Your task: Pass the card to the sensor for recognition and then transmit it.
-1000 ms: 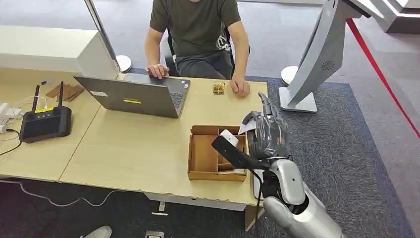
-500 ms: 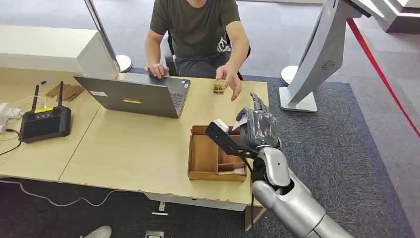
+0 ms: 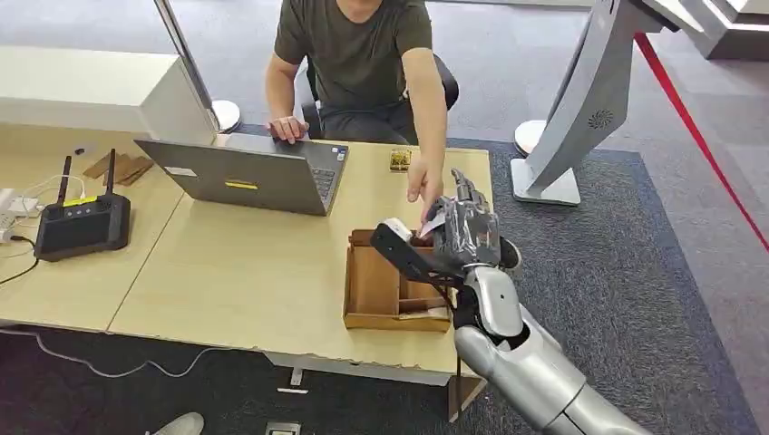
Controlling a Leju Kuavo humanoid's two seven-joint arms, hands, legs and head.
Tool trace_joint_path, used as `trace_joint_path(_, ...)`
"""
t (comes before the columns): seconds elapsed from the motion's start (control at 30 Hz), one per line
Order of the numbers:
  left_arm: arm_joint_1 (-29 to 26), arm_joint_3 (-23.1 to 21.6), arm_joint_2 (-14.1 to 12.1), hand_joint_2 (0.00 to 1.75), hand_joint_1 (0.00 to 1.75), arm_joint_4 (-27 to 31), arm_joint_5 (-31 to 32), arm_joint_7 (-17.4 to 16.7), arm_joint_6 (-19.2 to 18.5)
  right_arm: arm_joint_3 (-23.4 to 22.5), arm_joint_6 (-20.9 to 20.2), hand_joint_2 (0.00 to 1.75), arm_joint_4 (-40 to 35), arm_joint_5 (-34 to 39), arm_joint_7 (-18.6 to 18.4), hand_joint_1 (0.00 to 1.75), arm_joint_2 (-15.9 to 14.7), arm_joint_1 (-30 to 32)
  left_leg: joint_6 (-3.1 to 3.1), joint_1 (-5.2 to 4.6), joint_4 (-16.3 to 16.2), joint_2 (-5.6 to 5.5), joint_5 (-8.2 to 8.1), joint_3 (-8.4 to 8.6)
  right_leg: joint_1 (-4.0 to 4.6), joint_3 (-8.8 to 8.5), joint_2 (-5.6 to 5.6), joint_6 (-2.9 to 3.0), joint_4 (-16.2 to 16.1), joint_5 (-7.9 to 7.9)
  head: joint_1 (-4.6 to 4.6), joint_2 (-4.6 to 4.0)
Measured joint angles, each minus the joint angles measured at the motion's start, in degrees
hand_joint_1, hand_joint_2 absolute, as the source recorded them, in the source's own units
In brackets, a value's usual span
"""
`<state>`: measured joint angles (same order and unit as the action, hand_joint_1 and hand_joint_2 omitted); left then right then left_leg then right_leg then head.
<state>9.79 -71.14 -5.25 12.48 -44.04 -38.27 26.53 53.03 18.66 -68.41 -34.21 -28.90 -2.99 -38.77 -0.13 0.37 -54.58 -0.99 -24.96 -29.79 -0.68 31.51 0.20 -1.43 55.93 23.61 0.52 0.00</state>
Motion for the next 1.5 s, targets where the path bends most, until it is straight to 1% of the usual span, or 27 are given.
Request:
trace_joint_path(0.03,0.02,0.0,0.0,1.75,0.0,0.0,0.18,0.0,0.0,0.02,0.24,1.75,0.2,0.38,0.4,0.56,0.13,0.0,0.0,0.0,0.0,0.0,0.0,0.0,0.0,0.0,0.0,0.0,0.0,0.0,-0.02,0.0)
trace_joint_path(0.07,0.03,-0.02,0.02,1.75,0.0,0.0,0.37,0.0,0.0,0.02,0.46,1.75,0.42,1.01,0.9,0.0,0.17,-0.01,0.0,0.0,0.0,0.0,0.0,0.0,0.01,0.0,0.0,0.0,0.0,0.0,0.0,0.0)
trace_joint_path(0.17,0.13,-0.07,0.02,1.75,0.0,0.0,0.63,-0.2,0.0,-0.04,0.81,1.75,1.01,5.43,3.94,0.0,0.37,0.05,0.0,0.0,0.0,0.0,0.0,0.0,0.01,0.0,0.0,0.0,0.0,0.0,-0.02,0.0)
trace_joint_path(0.23,0.16,-0.15,0.04,1.75,0.0,0.0,0.87,-0.24,0.0,-0.07,1.29,1.75,1.33,6.89,5.27,0.0,0.39,0.07,0.0,-0.01,0.0,0.0,0.0,0.0,0.01,0.0,0.0,0.0,-0.01,0.0,-0.02,0.0)
trace_joint_path(0.5,0.03,-0.5,0.04,1.75,0.0,0.0,0.94,0.09,0.04,-0.31,3.24,1.75,1.29,8.33,6.65,0.0,0.09,0.76,0.0,-0.01,0.0,0.01,0.0,0.01,0.01,0.01,0.0,0.0,-0.01,0.0,0.0,0.0)
trace_joint_path(0.6,-0.36,-0.5,0.04,1.75,0.0,0.0,0.81,0.74,0.2,-0.5,5.22,1.75,-0.48,7.15,6.97,0.0,-0.52,1.68,0.0,-0.01,0.0,0.0,-0.01,0.01,0.01,0.02,0.01,0.0,-0.01,0.0,0.0,0.0)
trace_joint_path(0.7,-0.88,-0.5,0.02,1.75,0.0,0.0,0.48,1.51,0.2,-0.61,6.25,1.75,-3.02,5.38,6.97,0.0,-1.34,2.76,0.0,-0.01,0.0,0.01,-0.01,0.01,0.01,0.05,0.02,0.0,-0.02,0.0,-0.02,0.0)
trace_joint_path(0.83,-1.34,-0.5,0.02,1.75,0.0,0.0,0.33,1.99,0.22,-0.66,6.41,1.75,-6.41,4.4,6.78,0.0,-2.41,3.89,0.0,-0.01,0.0,0.01,-0.01,0.0,0.01,0.04,0.02,0.0,-0.02,0.0,-0.02,0.0)
trace_joint_path(1.07,-1.57,-0.48,0.02,1.75,0.0,-0.02,0.33,2.1,0.24,-0.66,6.38,1.75,-9.81,4.33,6.6,0.0,-3.63,4.62,0.0,-0.01,0.0,0.01,0.0,0.01,0.01,0.04,0.02,0.02,-0.02,-0.02,0.0,0.0)
trace_joint_path(1.17,-1.75,-0.48,0.02,1.75,0.0,0.0,0.02,2.97,0.7,-0.68,6.43,1.75,-11.37,2.75,7.15,0.0,-4.15,5.33,0.0,-0.01,0.0,0.01,0.0,0.02,0.01,0.04,0.02,0.02,-0.02,-0.02,-0.02,0.0)
trace_joint_path(1.3,-2.53,-0.41,0.02,1.75,0.0,0.0,-0.85,4.88,1.2,-1.05,6.27,1.75,-16.79,-0.59,7.7,0.0,-5.71,8.62,0.0,-0.01,0.0,0.01,-0.04,0.02,0.01,0.04,0.02,0.01,-0.04,0.01,0.0,0.0)
trace_joint_path(1.43,-3.24,-0.17,-0.07,1.75,0.0,-0.02,-2.03,5.66,0.96,-1.97,5.03,1.75,-23.22,-4.26,9.77,0.0,-7.46,14.53,0.04,-0.01,0.0,0.0,-0.11,0.0,0.03,0.05,0.02,-0.01,-0.05,0.05,0.0,0.0)
trace_joint_path(1.5,-3.36,0.15,-0.13,1.75,0.0,-0.02,-2.56,6.08,0.79,-2.34,3.47,1.75,-25.97,-5.97,11.22,0.0,-8.09,17.17,0.03,-0.01,0.0,0.0,-0.12,0.01,0.02,0.05,0.02,0.0,-0.06,0.07,0.0,0.0)
